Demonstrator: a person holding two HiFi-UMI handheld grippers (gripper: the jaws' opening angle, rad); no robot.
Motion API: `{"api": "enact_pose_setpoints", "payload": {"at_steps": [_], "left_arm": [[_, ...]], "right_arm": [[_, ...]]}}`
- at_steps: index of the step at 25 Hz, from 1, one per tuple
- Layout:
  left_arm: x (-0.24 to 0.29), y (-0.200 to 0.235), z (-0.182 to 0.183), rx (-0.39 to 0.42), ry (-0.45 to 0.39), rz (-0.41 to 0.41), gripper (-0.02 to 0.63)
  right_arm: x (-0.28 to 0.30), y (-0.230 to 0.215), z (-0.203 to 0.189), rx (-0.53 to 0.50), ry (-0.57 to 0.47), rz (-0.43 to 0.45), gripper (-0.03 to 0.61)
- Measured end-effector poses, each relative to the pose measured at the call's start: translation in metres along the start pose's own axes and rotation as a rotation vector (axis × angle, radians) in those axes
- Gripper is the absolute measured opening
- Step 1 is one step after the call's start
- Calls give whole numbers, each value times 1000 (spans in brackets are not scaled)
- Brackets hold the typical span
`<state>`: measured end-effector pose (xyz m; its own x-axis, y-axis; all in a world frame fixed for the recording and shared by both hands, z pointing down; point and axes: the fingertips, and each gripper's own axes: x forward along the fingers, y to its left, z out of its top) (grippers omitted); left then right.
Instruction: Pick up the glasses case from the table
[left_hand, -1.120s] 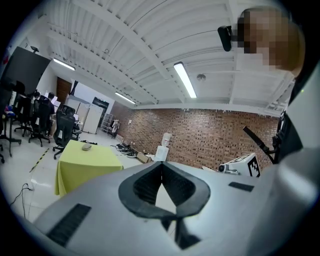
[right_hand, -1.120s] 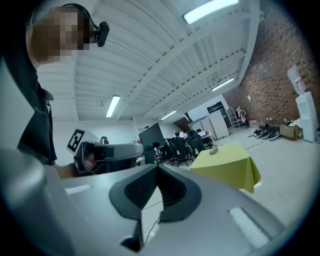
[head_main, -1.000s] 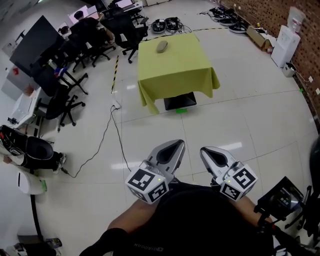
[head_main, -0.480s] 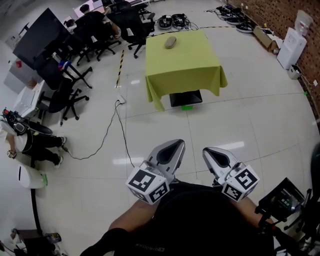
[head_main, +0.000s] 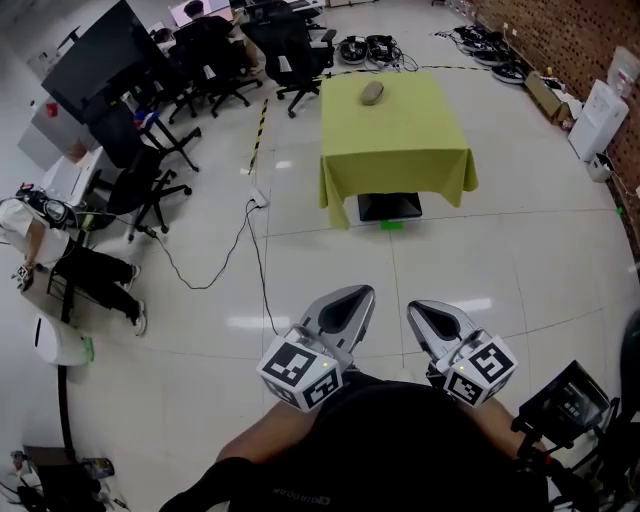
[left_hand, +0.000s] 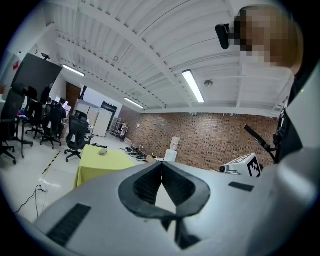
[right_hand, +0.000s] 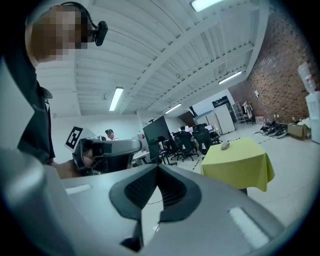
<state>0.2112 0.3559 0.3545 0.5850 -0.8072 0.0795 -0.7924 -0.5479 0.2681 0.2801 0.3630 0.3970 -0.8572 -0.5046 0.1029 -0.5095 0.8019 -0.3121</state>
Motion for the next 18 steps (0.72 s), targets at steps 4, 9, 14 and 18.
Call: {"api": "enact_pose_setpoints", "payload": {"at_steps": [4,9,14,18], "left_arm": [[-15,23,12,-1,-9,2,8],[-22,49,19,-4,-15,-17,8],[-28,68,26,-5,-30,-44,8],[-39,93,25,-10,-43,-50,8]], "right_arm": [[26,13,2,-8,11,3,2],[52,21,6,-23,11,-15,2],[72,26,6,-35,19,-41,2],[95,33,-1,-45,31,-51,2]]}}
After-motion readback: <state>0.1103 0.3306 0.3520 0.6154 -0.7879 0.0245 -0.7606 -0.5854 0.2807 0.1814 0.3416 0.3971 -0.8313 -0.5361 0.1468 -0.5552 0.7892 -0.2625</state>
